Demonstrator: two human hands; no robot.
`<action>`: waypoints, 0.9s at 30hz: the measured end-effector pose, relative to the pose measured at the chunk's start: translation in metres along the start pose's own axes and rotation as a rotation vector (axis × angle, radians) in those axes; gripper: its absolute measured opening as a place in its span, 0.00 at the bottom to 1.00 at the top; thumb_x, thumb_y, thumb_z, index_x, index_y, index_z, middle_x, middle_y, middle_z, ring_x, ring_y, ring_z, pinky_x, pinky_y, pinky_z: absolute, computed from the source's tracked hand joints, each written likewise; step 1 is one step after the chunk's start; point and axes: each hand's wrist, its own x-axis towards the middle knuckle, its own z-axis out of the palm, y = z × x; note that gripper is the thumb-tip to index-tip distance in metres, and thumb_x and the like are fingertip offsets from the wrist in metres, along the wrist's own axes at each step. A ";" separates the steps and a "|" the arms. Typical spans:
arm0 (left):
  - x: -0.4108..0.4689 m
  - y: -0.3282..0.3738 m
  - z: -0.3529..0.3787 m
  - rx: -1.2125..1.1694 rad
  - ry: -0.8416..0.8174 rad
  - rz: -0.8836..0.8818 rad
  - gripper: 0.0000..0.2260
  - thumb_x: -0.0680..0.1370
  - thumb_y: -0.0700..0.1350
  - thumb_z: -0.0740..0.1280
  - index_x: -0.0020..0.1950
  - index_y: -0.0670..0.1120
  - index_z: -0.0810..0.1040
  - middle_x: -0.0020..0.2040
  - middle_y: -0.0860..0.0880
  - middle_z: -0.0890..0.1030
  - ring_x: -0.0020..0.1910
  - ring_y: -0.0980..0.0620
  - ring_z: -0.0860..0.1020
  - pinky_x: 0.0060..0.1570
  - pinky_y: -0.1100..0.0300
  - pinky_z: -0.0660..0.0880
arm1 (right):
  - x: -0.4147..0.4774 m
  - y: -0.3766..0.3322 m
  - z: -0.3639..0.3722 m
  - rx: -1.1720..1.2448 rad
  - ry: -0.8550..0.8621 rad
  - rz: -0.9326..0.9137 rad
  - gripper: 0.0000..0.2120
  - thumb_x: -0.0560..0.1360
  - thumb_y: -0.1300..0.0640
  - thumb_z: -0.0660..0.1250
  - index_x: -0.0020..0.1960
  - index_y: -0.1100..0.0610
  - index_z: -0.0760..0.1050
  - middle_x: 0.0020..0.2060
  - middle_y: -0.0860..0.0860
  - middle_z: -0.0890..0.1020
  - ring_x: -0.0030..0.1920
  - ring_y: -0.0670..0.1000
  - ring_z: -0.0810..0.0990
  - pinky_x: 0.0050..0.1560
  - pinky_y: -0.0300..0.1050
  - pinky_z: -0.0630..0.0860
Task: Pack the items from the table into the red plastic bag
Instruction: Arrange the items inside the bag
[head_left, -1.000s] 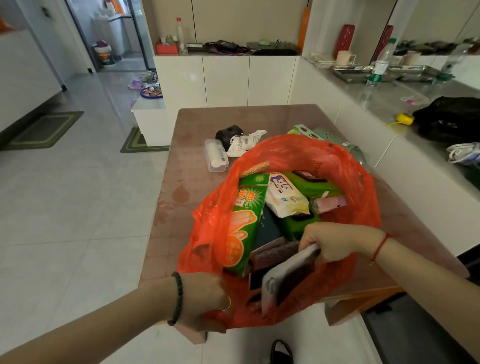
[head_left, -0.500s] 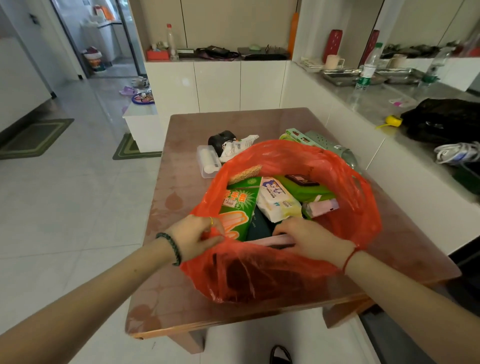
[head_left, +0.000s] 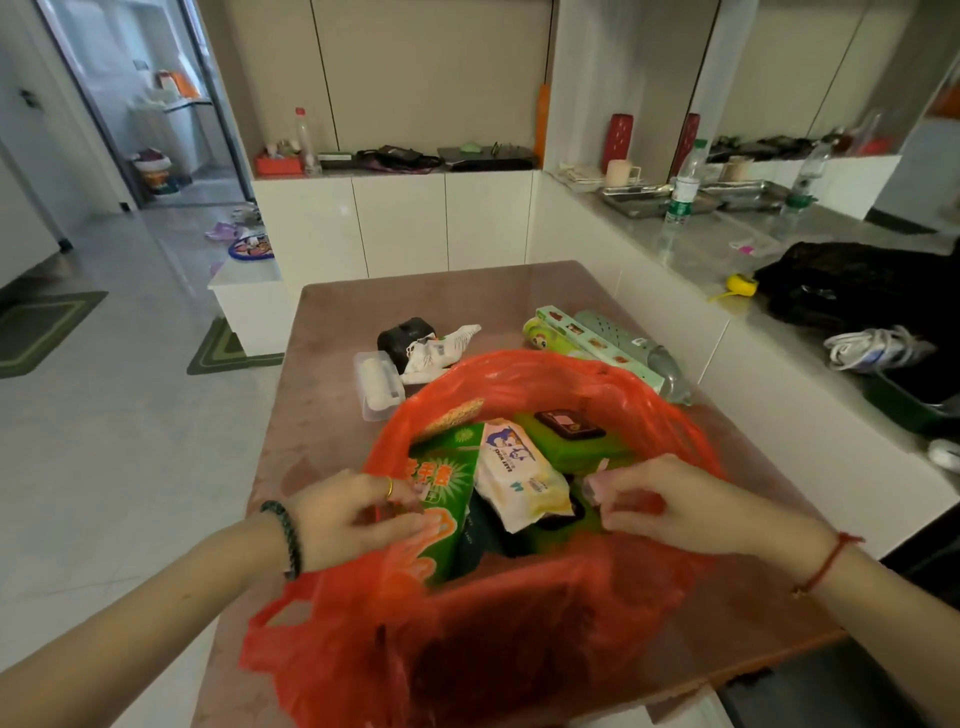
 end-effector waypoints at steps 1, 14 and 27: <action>0.011 0.003 -0.004 -0.049 0.013 0.023 0.29 0.65 0.74 0.50 0.46 0.56 0.78 0.33 0.69 0.78 0.32 0.66 0.77 0.33 0.77 0.68 | 0.004 0.001 -0.009 0.089 0.045 0.014 0.03 0.72 0.48 0.67 0.40 0.46 0.78 0.41 0.47 0.85 0.43 0.45 0.83 0.47 0.43 0.79; 0.205 -0.039 -0.051 -0.603 0.475 -0.288 0.13 0.79 0.45 0.55 0.40 0.48 0.77 0.26 0.56 0.79 0.24 0.63 0.75 0.27 0.71 0.73 | 0.165 0.137 -0.084 0.636 0.372 0.352 0.05 0.73 0.63 0.68 0.47 0.56 0.75 0.42 0.59 0.81 0.34 0.47 0.81 0.39 0.40 0.79; 0.267 -0.135 -0.048 -0.949 0.667 -0.798 0.10 0.80 0.49 0.55 0.54 0.45 0.72 0.42 0.50 0.77 0.39 0.51 0.75 0.41 0.59 0.73 | 0.413 0.163 -0.010 -0.295 0.065 0.015 0.30 0.74 0.59 0.65 0.73 0.52 0.57 0.74 0.55 0.59 0.75 0.56 0.55 0.72 0.54 0.55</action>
